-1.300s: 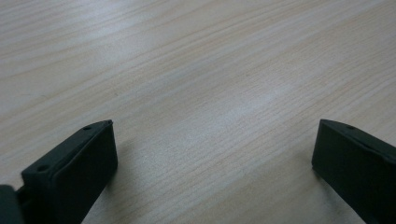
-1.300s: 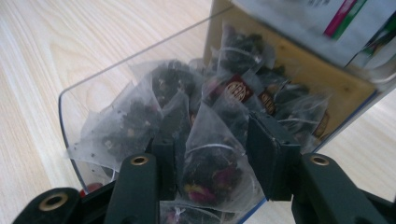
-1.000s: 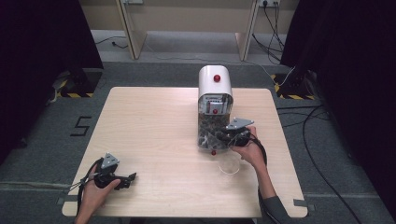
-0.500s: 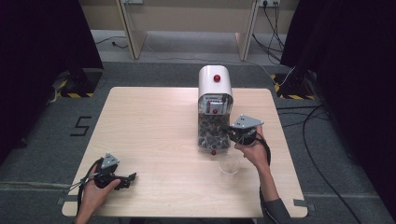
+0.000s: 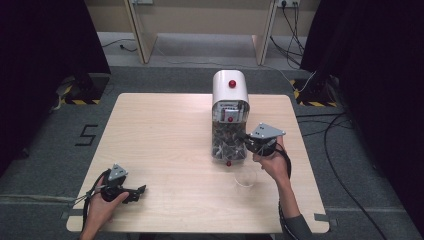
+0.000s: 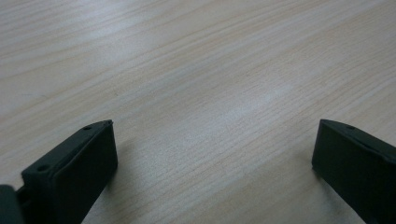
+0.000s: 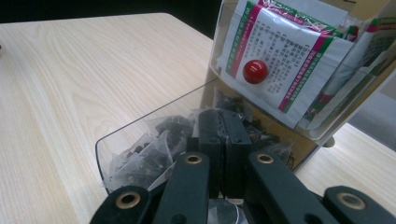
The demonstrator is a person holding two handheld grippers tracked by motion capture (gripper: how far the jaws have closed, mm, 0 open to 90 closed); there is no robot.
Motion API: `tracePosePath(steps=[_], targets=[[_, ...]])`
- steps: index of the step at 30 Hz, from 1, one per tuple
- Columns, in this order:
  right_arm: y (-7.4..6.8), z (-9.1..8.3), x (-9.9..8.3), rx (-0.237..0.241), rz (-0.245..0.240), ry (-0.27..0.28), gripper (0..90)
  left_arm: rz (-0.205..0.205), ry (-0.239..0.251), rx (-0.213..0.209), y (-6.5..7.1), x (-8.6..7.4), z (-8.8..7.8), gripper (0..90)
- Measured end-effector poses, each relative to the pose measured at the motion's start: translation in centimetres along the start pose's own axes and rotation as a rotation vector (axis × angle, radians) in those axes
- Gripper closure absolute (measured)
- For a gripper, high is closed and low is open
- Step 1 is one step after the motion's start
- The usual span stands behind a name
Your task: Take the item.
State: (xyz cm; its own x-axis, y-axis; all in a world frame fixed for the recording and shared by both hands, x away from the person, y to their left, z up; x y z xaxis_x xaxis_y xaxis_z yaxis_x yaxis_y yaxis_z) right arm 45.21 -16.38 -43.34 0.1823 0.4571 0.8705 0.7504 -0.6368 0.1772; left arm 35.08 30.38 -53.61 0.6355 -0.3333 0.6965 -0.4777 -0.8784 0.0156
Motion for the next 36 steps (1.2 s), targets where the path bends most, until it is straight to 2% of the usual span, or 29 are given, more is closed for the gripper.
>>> tracePosePath(steps=[8, 13, 36], targets=[[-0.3, -0.9, 0.2, -0.002, -0.001, 0.017, 89.4, -0.001, 0.001, 0.000, 0.0, 0.0, 0.0, 0.0], [-0.2, -1.4, 0.3, -0.003, 0.015, 0.035, 89.4, 0.000, 0.000, 0.000, 0.0, 0.0, 0.0, 0.0], [-1.6, -3.5, 0.8, -0.002, -0.006, 0.067, 89.4, 0.000, 0.000, 0.000, 0.0, 0.0, 0.0, 0.0]])
Point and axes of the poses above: each handheld gripper's, and its own axes: z roughly forward along the jaws, x roughly out of its top, y roughly to its right, the point moved 1 cm from there along z, roughly forward along the jaws, and after that the axes turned 3 degrees about -y, right-handed, at the moved point
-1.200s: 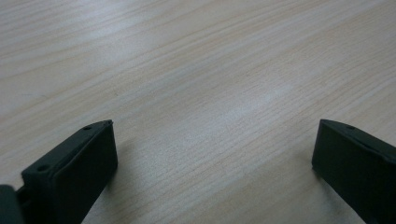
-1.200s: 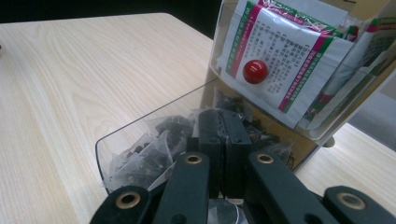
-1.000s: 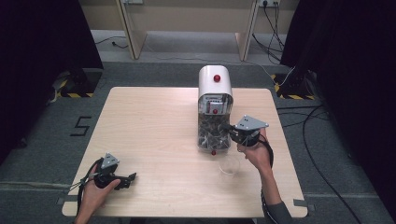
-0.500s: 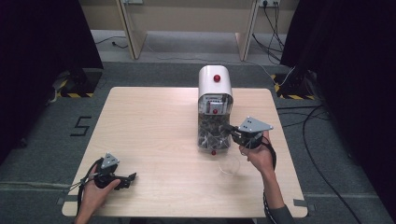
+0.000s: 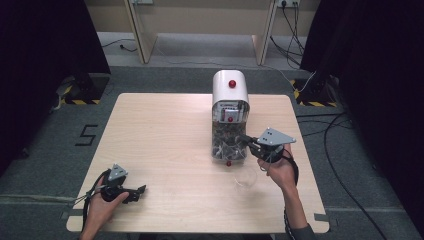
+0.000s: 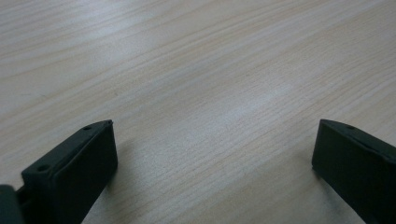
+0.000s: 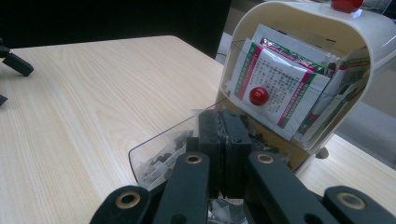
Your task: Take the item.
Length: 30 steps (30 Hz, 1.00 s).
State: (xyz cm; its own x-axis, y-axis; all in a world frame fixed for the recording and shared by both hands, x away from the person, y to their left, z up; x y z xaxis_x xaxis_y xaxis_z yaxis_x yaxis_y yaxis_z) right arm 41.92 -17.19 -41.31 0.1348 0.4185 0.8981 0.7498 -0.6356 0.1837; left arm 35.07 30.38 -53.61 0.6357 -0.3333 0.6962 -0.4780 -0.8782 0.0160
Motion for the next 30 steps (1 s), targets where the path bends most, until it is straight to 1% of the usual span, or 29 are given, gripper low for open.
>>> tracePosePath(steps=[8, 9, 14, 18, 23, 24, 26, 29, 30], targets=[[-0.4, -0.9, 0.0, 0.007, -0.001, 0.010, 89.5, 0.001, -0.001, 0.001, 0.0, -0.1, -0.1, 0.0], [-0.7, -1.2, 0.0, 0.008, -0.002, 0.011, 89.5, 0.001, -0.001, 0.001, 0.0, -0.1, -0.1, 0.0], [-1.2, -1.8, 0.1, 0.007, -0.013, 0.014, 89.5, 0.001, -0.001, 0.001, 0.0, -0.1, -0.1, 0.0], [-1.4, -2.3, 0.1, 0.012, -0.009, 0.023, 89.5, 0.001, -0.001, 0.001, 0.0, -0.1, -0.1, 0.0], [-1.7, -2.8, 0.1, 0.011, -0.012, 0.020, 89.5, 0.000, 0.000, 0.001, 0.0, -0.1, -0.1, 0.0], [-2.0, -3.1, 0.0, 0.015, -0.013, 0.018, 89.5, 0.000, 0.000, 0.001, 0.0, -0.1, -0.1, 0.0], [-2.1, -3.2, -0.1, 0.014, -0.015, 0.019, 89.6, 0.000, 0.000, 0.001, 0.0, -0.1, -0.1, 0.0], [-2.8, -4.0, -0.2, 0.019, -0.016, 0.023, 89.7, 0.000, 0.001, 0.001, 0.0, -0.1, -0.1, 0.0], [-2.8, -4.0, -0.2, 0.019, -0.016, 0.023, 89.7, 0.000, 0.001, 0.001, 0.0, -0.1, -0.1, 0.0]])
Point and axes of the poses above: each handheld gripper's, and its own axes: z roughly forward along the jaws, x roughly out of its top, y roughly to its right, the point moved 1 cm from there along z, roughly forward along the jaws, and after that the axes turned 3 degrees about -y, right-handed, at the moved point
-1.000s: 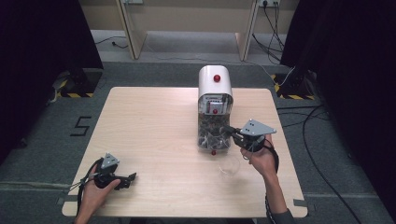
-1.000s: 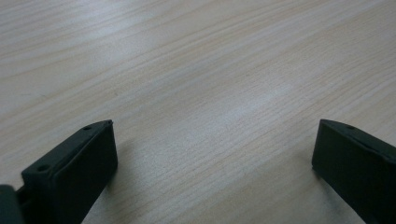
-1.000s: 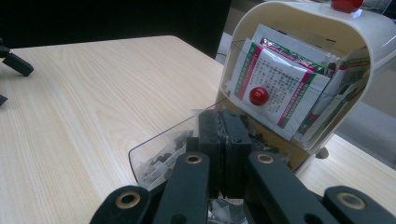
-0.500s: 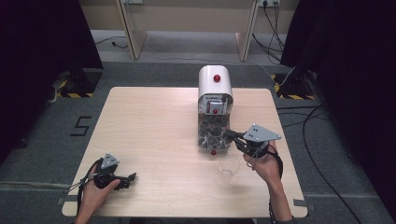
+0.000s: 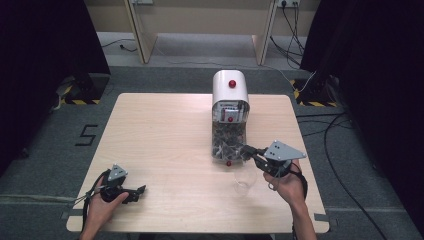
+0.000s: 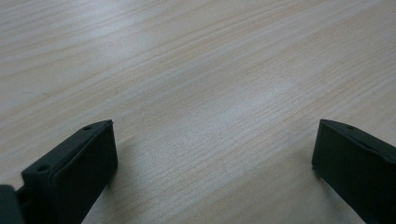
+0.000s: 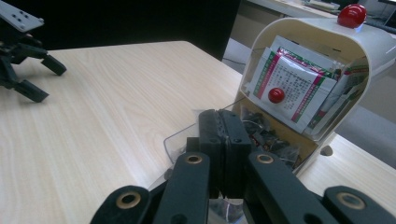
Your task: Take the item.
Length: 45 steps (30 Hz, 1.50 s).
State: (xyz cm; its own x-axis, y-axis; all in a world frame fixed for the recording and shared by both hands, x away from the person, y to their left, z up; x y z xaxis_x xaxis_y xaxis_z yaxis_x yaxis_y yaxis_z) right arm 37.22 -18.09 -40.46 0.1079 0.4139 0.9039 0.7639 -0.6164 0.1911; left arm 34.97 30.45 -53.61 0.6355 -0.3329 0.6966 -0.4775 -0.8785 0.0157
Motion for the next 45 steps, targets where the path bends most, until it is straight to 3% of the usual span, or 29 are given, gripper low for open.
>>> tracePosePath(steps=[7, 15, 34, 45], targets=[[-1.0, -1.9, -0.5, 0.001, 0.004, 0.007, 89.7, 0.000, 0.000, 0.000, 0.0, 0.0, 0.0, 0.0], [-1.5, -2.8, -1.0, 0.007, 0.005, 0.001, 89.6, 0.000, 0.000, 0.000, 0.0, 0.0, 0.0, 0.0], [-2.6, -2.9, -1.8, 0.028, -0.009, -0.026, 89.6, 0.000, 0.000, 0.000, 0.0, 0.0, 0.0, 0.0], [-3.0, -2.0, -2.7, 0.041, -0.017, -0.074, 89.6, 0.000, 0.000, 0.000, 0.0, 0.0, 0.0, 0.0]])
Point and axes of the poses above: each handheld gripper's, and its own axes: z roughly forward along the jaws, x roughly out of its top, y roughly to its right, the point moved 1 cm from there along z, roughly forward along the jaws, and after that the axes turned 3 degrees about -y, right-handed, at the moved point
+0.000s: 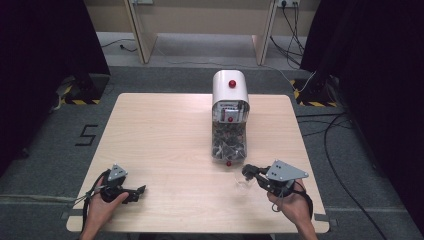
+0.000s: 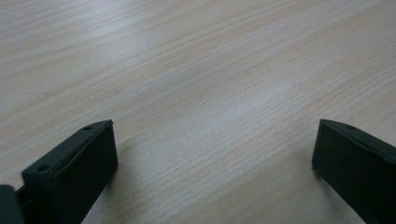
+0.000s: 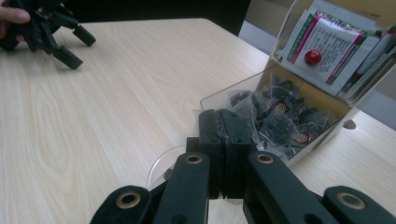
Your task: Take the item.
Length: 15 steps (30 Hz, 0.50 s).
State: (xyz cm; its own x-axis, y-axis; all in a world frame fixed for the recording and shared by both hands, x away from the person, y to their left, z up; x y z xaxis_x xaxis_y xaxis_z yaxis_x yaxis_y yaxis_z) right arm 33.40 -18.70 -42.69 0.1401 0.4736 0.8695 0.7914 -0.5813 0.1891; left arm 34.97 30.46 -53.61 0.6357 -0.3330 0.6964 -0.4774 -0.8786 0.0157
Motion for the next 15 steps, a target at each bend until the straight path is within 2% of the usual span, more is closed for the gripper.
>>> tracePosePath(steps=[7, 15], targets=[[0.1, 0.9, -0.8, 0.010, 0.005, -0.036, 89.5, 0.000, 0.000, 0.000, 0.0, 0.0, 0.0, 0.0], [0.1, 1.3, -1.2, 0.016, 0.013, -0.051, 88.5, 0.000, 0.000, 0.000, 0.0, 0.0, 0.0, 0.0]])
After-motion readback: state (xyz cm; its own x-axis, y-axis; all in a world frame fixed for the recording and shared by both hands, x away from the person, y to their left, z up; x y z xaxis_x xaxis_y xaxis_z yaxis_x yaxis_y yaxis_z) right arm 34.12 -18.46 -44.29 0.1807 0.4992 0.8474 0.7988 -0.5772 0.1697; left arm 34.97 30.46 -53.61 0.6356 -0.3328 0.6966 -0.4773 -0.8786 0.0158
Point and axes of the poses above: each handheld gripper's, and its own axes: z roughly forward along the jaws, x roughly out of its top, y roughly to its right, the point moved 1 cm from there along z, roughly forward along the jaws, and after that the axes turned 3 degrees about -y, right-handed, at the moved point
